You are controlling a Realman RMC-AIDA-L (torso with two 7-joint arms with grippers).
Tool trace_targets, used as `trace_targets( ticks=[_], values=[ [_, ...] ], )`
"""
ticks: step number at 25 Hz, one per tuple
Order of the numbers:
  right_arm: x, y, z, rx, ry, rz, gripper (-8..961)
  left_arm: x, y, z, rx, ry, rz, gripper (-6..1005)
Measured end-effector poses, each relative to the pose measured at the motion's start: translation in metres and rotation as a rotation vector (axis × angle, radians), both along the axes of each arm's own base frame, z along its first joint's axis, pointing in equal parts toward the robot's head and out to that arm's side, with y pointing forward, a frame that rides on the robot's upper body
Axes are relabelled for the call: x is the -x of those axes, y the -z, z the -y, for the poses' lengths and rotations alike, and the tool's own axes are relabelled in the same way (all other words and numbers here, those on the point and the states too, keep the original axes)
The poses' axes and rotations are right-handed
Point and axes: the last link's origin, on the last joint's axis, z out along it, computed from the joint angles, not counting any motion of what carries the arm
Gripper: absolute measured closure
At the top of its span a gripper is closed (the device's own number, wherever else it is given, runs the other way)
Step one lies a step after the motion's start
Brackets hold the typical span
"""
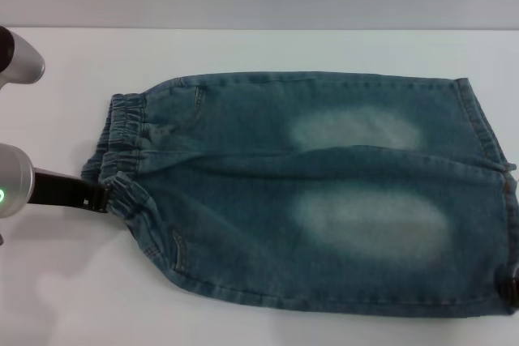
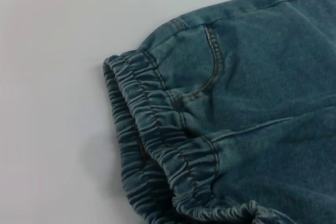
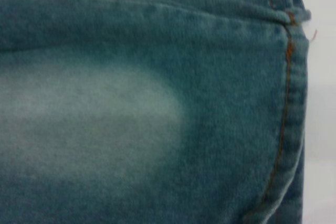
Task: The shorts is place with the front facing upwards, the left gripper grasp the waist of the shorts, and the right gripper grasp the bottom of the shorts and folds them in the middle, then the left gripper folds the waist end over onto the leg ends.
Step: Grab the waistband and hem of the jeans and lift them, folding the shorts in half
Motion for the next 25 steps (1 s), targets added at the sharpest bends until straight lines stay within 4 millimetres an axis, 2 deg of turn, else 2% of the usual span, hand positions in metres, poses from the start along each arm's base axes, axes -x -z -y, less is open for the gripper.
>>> trace_targets(
  ticks=[11, 13, 18, 25],
  values=[
    [0.028, -0.019, -0.019, -0.099, -0.143, 0.0, 937, 0.002, -0.004, -0.003, -0.042, 0.01, 0.013, 994],
    [0.03, -0.022, -0.024, -0.118, -0.161, 0.0, 933, 0.004, -0.011, -0.011, -0.104, 0.033, 0.025, 994],
    [0.029, -0.031, -0.034, -0.192, -0.222, 0.024, 923, 0.004, -0.019, -0.018, -0.167, 0.058, 0.037, 993],
    [0.023, -0.048, -0.056, -0.381, -0.377, 0.083, 910, 0.0, -0.028, -0.033, -0.268, 0.126, 0.055, 993]
  ],
)
